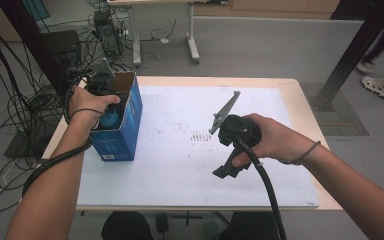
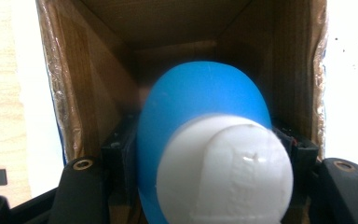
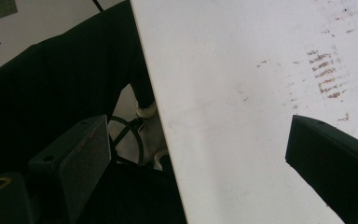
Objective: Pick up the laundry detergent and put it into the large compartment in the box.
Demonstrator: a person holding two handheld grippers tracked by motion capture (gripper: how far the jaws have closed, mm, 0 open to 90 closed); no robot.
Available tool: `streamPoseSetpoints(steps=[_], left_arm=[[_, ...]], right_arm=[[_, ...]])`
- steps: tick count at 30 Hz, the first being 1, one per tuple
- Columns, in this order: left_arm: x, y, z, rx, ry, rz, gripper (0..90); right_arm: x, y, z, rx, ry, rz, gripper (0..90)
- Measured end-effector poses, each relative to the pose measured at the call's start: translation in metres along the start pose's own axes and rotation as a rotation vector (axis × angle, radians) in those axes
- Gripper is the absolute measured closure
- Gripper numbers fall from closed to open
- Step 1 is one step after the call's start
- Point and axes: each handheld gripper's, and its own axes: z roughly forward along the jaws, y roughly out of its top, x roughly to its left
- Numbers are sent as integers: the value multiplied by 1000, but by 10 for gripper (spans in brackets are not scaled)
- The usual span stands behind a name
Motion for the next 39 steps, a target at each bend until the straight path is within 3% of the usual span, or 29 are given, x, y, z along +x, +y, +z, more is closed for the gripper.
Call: streamPoseSetpoints(steps=[39], left_arm=[[0,-1,0,-3,1,1,377]], right_arm=[[0,-1,-1,-4,-2,-2,63]])
